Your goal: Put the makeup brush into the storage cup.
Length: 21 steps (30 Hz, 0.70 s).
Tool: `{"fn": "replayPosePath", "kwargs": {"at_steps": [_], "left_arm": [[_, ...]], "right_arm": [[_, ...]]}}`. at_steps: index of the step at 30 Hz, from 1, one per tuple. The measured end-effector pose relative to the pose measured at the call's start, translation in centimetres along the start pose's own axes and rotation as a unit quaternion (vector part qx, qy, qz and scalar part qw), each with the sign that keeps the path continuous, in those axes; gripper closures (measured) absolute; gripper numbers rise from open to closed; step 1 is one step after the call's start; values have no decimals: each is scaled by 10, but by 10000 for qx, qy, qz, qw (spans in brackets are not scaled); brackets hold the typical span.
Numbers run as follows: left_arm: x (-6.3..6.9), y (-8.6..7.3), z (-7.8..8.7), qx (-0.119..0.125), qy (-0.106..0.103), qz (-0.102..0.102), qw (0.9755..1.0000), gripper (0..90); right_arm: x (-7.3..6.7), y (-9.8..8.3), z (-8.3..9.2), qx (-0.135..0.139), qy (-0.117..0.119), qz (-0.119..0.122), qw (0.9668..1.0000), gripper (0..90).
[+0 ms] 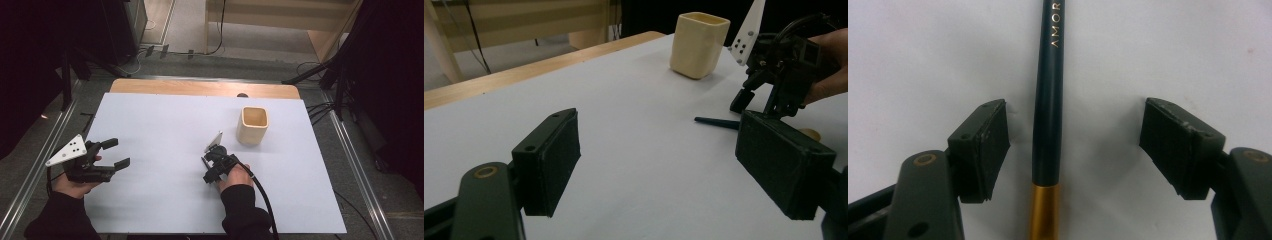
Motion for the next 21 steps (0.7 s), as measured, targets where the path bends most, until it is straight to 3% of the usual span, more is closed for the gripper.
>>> {"fn": "replayPosePath", "kwargs": {"at_steps": [8, 12, 14, 16, 21], "left_arm": [[0, 0, 0, 14, 8, 7, 10000, 183], [0, 0, 0, 37, 8, -7, 10000, 183], [0, 0, 0, 16, 17, -5, 10000, 183], [0, 0, 0, 36, 19, 2, 10000, 183], [0, 0, 0, 11, 21, 12, 10000, 183]], "right_arm": [[-3, -7, 0, -75, -126, -79, 9999, 240], [-2, -8, 0, -45, -76, -33, 10000, 267], [-1, -9, 1, -63, -65, -32, 10000, 348], [-1, -10, 5, -96, -39, 14, 9999, 484], [0, -13, 7, -107, 22, 141, 9998, 627]]}}
Point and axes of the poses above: each handheld gripper's, and its own axes: z roughly backward along the jaws, y roughly out of its top, x roughly to its right, the point moved 2 cm from there along -z, roughly forward along the jaws, and after that the axes turned 2 degrees about x, right-handed, at the moved point
